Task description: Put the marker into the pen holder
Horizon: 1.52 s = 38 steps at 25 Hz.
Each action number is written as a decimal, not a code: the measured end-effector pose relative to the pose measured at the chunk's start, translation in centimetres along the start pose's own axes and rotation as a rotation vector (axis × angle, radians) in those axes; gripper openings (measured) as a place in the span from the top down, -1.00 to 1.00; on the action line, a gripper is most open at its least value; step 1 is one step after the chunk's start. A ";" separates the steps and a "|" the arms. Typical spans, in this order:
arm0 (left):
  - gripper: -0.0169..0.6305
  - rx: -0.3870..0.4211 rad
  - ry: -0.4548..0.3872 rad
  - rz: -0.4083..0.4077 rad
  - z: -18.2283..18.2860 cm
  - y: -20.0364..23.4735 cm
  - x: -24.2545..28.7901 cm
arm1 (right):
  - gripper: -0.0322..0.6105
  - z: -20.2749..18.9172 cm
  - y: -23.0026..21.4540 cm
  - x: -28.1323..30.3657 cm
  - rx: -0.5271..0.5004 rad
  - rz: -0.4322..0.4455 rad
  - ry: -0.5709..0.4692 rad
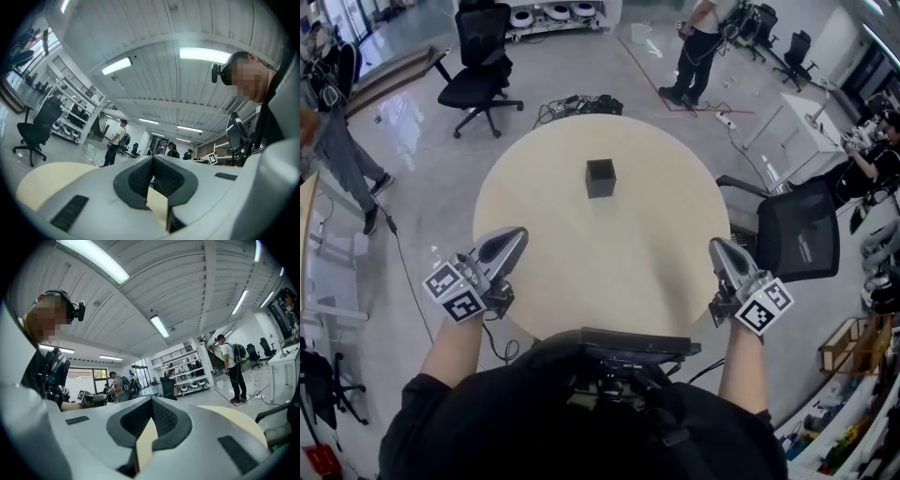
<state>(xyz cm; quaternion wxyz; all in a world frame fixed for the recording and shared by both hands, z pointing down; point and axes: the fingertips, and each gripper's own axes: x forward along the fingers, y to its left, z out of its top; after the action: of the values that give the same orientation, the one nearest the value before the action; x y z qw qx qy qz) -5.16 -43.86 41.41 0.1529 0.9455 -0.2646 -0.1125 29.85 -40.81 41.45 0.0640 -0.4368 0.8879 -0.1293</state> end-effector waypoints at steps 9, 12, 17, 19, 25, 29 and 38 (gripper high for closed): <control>0.97 -0.026 0.013 -0.002 -3.2 -6.2 -0.5 | 0.89 -0.4 0.8 -5.7 0.022 0.007 0.005; 0.97 -0.015 -0.001 -0.008 -2.0 -5.7 -1.7 | 0.89 -0.1 2.1 -5.6 0.011 -0.001 -0.013; 0.97 0.013 -0.022 -0.015 0.4 -4.3 -3.5 | 0.89 -0.9 4.0 -3.5 0.008 -0.007 -0.009; 0.97 0.013 -0.034 -0.021 1.3 -3.6 -4.0 | 0.89 -0.6 5.0 -2.2 0.003 -0.002 -0.015; 0.97 -0.006 -0.042 -0.024 1.3 -2.1 -5.1 | 0.89 -0.9 5.7 -0.8 0.001 -0.010 -0.005; 0.97 -0.017 -0.045 -0.029 0.9 -1.7 -5.2 | 0.89 -1.1 5.9 -0.5 0.000 -0.015 -0.001; 0.97 -0.016 -0.034 -0.037 0.8 -2.7 -4.7 | 0.89 -1.3 5.3 -1.1 0.008 -0.027 0.006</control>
<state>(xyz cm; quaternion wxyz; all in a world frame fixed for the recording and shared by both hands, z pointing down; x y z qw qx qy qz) -8.02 -39.32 40.31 0.1538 0.9469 -0.2489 -0.1335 26.21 -36.57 41.18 0.0613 -0.4480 0.8816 -0.1349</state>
